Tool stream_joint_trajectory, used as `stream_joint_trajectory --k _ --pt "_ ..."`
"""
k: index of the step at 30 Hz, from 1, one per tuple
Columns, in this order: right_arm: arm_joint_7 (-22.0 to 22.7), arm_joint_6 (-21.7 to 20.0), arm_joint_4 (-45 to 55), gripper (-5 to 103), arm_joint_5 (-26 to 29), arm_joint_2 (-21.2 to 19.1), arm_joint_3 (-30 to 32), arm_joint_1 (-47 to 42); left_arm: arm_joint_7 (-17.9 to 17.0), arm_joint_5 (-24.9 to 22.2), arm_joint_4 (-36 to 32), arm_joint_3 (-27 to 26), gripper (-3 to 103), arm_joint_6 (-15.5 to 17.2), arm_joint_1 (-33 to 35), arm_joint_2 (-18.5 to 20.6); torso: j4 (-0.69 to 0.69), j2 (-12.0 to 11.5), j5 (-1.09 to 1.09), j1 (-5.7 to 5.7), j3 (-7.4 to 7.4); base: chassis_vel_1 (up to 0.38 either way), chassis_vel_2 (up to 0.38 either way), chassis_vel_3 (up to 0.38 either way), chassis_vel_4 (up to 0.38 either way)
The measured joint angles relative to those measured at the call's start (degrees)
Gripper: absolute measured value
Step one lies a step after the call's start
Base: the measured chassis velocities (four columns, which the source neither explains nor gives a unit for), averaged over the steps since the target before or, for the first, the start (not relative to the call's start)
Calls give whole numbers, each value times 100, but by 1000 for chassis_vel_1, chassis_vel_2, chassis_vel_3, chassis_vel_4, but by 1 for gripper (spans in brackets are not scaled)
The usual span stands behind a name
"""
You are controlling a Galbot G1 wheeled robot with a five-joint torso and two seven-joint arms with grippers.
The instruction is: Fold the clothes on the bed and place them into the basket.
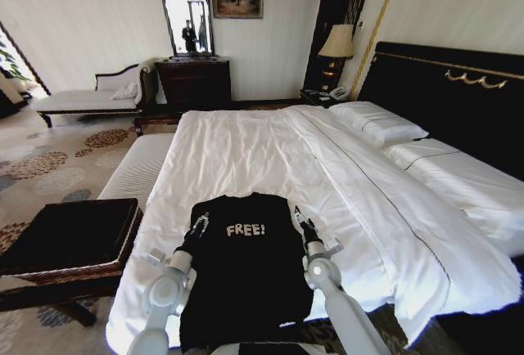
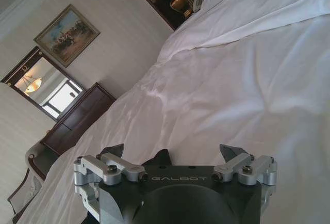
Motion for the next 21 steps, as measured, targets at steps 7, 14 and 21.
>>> stream_joint_trajectory --k 7,14,21 --pt "0 4 93 100 5 -49 40 -113 36 257 760 -87 92 -67 -314 121 -1 -1 0 0 0 0 0 0 0" --pt "-3 14 138 100 37 -124 142 -188 56 509 334 84 100 -65 289 172 0 0 1 0 0 0 0 0 0" --pt "-6 24 123 100 43 -95 140 -155 63 775 -13 212 100 -62 759 185 0 -1 1 0 0 0 0 0 0"
